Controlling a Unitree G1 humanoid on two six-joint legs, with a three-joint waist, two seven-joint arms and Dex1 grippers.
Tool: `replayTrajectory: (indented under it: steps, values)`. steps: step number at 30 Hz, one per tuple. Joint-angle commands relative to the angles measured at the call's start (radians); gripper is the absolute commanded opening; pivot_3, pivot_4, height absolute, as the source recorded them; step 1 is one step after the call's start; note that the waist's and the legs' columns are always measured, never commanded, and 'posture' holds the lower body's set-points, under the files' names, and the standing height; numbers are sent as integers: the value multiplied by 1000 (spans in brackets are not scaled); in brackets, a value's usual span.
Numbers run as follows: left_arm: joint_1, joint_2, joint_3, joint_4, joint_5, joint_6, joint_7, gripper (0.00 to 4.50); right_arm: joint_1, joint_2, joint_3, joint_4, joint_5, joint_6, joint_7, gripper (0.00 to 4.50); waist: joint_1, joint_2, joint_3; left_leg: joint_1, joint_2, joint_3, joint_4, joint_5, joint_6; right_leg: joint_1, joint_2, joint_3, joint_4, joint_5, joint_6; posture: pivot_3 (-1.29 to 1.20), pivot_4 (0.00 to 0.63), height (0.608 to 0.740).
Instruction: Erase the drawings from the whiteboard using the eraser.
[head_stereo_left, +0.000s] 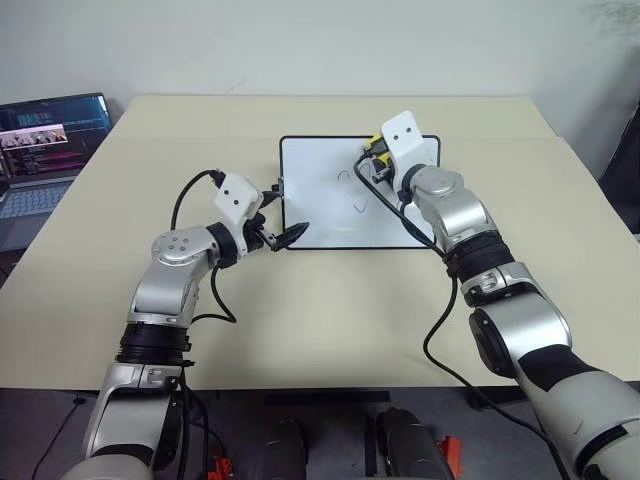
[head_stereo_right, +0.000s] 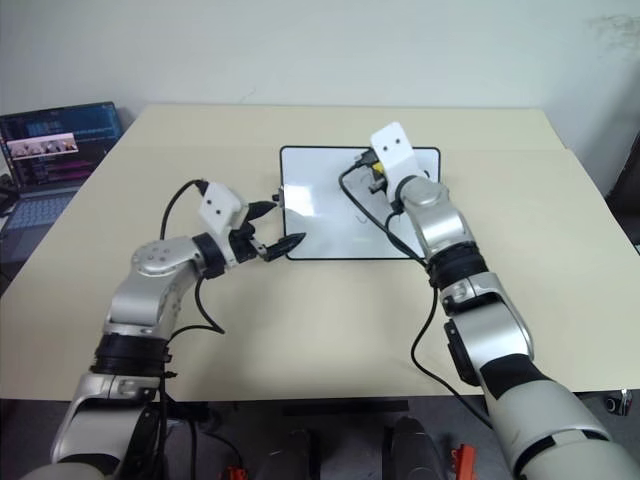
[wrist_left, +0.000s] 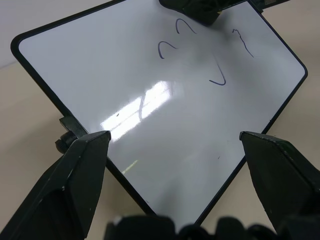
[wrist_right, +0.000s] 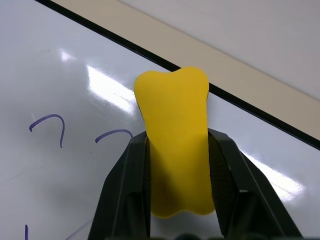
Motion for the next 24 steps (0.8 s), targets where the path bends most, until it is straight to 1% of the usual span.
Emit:
replayTrajectory:
  steps: [1, 5, 9, 12, 17, 24]
  values:
    - [-25, 0, -4, -10, 4, -18, -9, 4500, -33, 4, -5, 29, -23, -24, -3, 1194, 0, 0, 0, 0, 0, 0, 0, 0, 0, 0, 0, 0, 1, 0, 0, 0, 150, 740]
    - [-27, 1, -4, -3, 5, -21, -12, 4500, -34, 20, 4, 100, -39, -48, 6, 1192, 0, 0, 0, 3, 0, 0, 1, 0, 0, 0, 0, 1, 5, 0, -1, 0, 150, 740]
    - [-20, 6, -3, -12, 4, -19, -10, 4500, -32, 38, -4, 217, -46, -94, 15, 1192, -2, -1, -1, 6, 0, 0, 1, 0, 0, 2, 1, 1, 8, -1, -2, 0, 150, 740]
    - [-12, 12, 3, -22, 1, -15, -9, 4500, -40, 56, 1, 256, -56, -117, 23, 1191, -3, -1, -1, 8, 1, 0, 1, 0, 0, 3, 2, 1, 9, -1, -2, 0, 150, 740]
    - [-5, 20, 7, -32, 0, -12, -8, 4500, -58, 113, 22, 294, -75, -138, 49, 1175, -14, -2, -2, 9, 3, 0, 2, 2, 2, 3, 4, 2, 10, -1, -1, 0, 150, 740]
    - [0, 20, 7, -42, -1, -7, -3, 4500, -61, 198, 53, 292, -105, -146, 81, 1175, -36, -2, -2, 12, 6, 0, 1, 3, 4, 3, 9, 3, 12, -1, -2, 0, 150, 740]
